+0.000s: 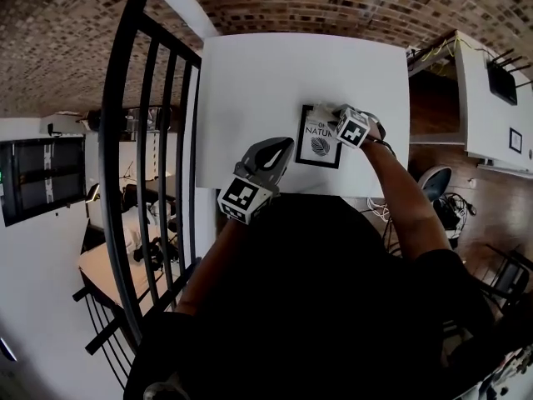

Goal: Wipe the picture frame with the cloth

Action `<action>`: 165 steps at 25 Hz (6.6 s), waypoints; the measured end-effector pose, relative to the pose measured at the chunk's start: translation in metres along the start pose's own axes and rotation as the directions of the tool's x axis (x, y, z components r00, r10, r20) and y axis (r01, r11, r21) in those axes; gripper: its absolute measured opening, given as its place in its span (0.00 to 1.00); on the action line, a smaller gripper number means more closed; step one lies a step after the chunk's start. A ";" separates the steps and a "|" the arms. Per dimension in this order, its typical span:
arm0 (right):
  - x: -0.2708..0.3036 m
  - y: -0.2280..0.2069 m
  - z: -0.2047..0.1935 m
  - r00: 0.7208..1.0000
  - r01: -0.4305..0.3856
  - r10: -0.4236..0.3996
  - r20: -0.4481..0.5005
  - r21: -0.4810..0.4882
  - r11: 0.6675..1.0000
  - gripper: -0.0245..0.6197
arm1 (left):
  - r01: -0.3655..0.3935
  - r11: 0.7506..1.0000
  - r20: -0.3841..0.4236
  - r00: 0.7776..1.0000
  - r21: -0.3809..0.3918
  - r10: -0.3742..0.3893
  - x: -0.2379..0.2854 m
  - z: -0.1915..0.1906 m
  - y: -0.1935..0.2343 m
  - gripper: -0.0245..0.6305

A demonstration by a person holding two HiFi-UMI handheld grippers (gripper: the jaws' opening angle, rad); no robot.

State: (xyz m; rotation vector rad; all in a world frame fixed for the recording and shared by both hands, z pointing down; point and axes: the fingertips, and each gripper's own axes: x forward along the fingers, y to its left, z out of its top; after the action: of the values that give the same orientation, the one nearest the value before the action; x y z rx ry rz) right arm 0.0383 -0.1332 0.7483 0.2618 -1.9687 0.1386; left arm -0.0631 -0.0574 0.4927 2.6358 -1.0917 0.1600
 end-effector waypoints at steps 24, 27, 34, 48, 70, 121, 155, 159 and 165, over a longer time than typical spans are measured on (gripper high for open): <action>0.003 0.051 0.053 0.998 -0.049 0.054 0.040 -0.099 0.994 0.17 | -0.003 1.000 -0.009 1.000 0.004 0.003 -0.013 -0.005 -0.018 0.04; 0.014 0.055 0.043 0.998 -0.059 0.060 0.005 -0.094 0.994 0.17 | -0.019 1.000 -0.003 1.000 0.003 0.019 -0.018 -0.009 -0.015 0.04; 0.007 0.048 0.018 0.999 -0.046 0.045 -0.027 -0.048 0.998 0.17 | -0.004 1.000 0.000 1.000 0.000 0.004 -0.020 -0.012 -0.015 0.04; -0.024 0.027 -0.054 0.998 0.023 -0.018 -0.065 0.077 0.997 0.17 | 0.093 0.996 -0.014 0.996 -0.002 -0.093 0.003 -0.002 -0.036 0.04; 0.007 0.098 0.030 0.992 -0.120 0.110 -0.057 -0.217 0.969 0.18 | 0.050 0.998 -0.030 0.998 -0.025 -0.051 -0.011 -0.011 -0.021 0.04; -0.010 0.135 -0.012 0.981 -0.179 0.164 -0.106 -0.164 0.970 0.18 | 0.100 0.994 -0.035 0.994 -0.038 -0.101 0.002 -0.014 -0.028 0.04; -0.316 0.043 0.092 0.441 0.081 -0.387 0.810 0.394 0.916 0.18 | 0.131 0.991 0.015 0.991 0.024 -0.131 0.021 0.027 -0.036 0.04; -0.333 0.048 0.102 0.398 0.104 -0.376 0.837 0.366 0.925 0.18 | 0.143 0.989 0.039 0.989 0.030 -0.144 0.023 0.038 -0.043 0.04; -0.331 0.050 0.100 0.393 0.102 -0.372 0.841 0.362 0.926 0.18 | 0.154 0.988 0.046 0.987 0.033 -0.155 0.025 0.042 -0.048 0.04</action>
State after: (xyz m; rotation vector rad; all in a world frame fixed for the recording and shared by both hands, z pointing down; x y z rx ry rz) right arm 0.0636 -0.0665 0.4062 0.9739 -2.9819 0.0517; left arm -0.0121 -0.0547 0.4472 2.7507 -0.9008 0.0811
